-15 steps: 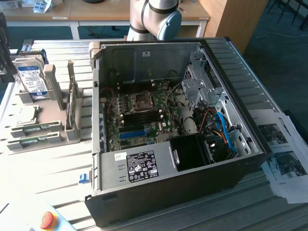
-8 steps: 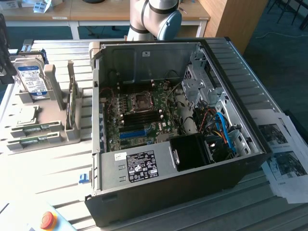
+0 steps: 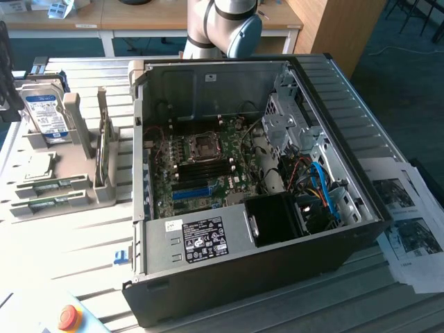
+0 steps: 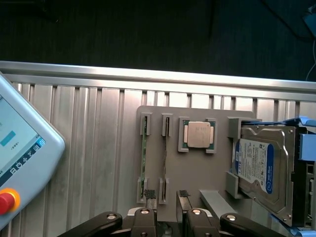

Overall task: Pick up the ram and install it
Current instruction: 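Pick up the ram and move it above insertion slot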

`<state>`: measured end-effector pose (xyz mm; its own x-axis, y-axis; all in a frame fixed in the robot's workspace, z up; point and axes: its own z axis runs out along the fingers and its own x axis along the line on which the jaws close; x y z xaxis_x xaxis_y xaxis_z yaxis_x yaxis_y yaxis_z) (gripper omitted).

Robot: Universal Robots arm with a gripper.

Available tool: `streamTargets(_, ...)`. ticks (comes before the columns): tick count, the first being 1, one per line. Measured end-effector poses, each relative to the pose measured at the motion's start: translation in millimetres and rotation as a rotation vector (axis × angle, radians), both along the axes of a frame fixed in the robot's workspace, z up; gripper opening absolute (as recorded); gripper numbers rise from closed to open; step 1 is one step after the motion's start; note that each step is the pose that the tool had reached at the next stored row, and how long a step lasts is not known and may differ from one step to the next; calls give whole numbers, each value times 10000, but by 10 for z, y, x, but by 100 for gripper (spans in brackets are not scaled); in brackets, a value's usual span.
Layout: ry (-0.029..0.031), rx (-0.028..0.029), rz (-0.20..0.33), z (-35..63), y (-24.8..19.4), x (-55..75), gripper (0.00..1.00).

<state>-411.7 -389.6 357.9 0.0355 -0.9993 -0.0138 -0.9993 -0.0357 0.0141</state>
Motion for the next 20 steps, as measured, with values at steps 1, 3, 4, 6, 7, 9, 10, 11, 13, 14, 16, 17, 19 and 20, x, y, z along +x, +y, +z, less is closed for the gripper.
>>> streamTargets(1,0,0,0,-3,0,0,29)
streamTargets(3,-2,0,0,-11,-1,0,29)
streamTargets(4,-2,0,0,-15,-2,0,29)
streamTargets(6,-1,0,-1,-22,-2,0,29)
streamTargets(7,-1,-1,-1,-26,-3,0,29)
streamTargets(9,-2,0,-1,-36,-3,0,29)
streamTargets(10,-1,-1,0,-40,-4,0,29)
streamTargets(11,-1,-1,0,-45,-4,0,29)
streamTargets(13,-1,-2,-1,-55,-4,0,29)
streamTargets(14,-1,-2,0,-60,-4,0,29)
streamTargets(16,-1,-2,-1,-69,-4,0,29)
streamTargets(17,-1,-3,0,-74,-4,0,29)
streamTargets(19,-1,-3,0,-84,-4,0,29)
streamTargets(20,-2,-2,-1,-90,-4,0,29)
